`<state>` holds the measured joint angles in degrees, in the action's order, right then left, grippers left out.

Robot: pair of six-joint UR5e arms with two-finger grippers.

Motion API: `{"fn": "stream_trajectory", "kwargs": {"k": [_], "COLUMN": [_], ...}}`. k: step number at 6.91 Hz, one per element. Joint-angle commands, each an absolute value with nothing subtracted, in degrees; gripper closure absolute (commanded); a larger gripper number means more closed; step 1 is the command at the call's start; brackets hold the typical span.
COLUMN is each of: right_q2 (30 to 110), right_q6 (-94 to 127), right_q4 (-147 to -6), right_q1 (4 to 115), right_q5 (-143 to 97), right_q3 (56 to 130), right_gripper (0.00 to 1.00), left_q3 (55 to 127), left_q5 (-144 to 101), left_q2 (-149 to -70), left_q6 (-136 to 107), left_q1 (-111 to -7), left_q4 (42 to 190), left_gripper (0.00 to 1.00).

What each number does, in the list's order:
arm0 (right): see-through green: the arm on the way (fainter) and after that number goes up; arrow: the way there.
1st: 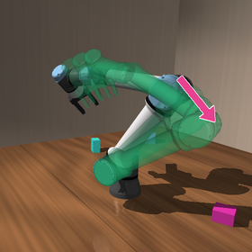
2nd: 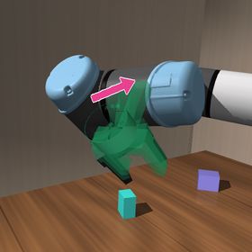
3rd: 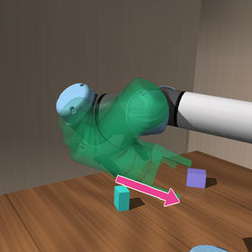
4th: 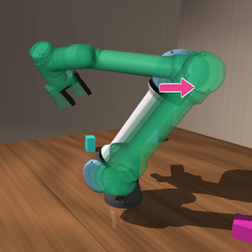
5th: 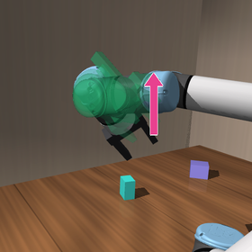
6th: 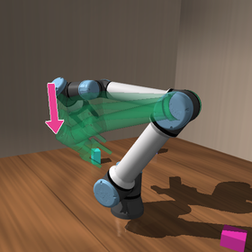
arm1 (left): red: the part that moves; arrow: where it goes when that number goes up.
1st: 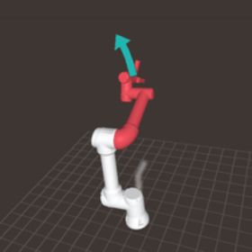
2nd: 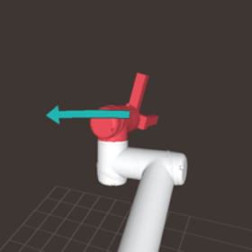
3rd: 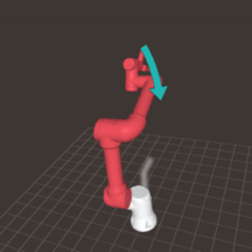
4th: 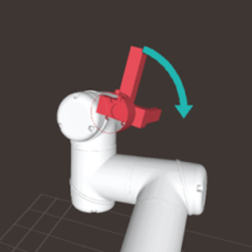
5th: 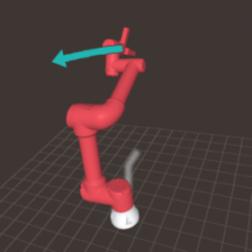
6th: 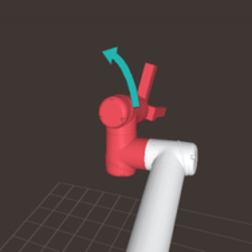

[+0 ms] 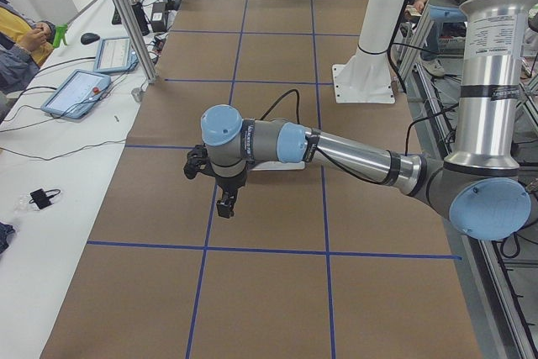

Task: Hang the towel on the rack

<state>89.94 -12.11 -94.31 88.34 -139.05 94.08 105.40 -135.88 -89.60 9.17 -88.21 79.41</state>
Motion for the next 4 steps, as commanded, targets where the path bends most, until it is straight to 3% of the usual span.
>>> {"fn": "stream_trajectory", "kwargs": {"k": [1, 4], "right_q2": [89.65, 89.39], "right_q6": [-12.04, -12.04], "right_q4": [-94.31, -94.31], "right_q1": [87.28, 86.57], "right_q5": [-139.04, -139.04], "right_q3": [94.13, 94.13], "right_gripper": [0.0, 0.0], "left_q3": [105.64, 105.47], "left_q5": [-135.88, -135.97], "left_q2": [-89.56, -88.69], "left_q6": [9.23, 9.14], "left_q1": [-88.24, -88.24], "left_q4": [80.24, 83.14], "left_gripper": [0.02, 0.02]}}
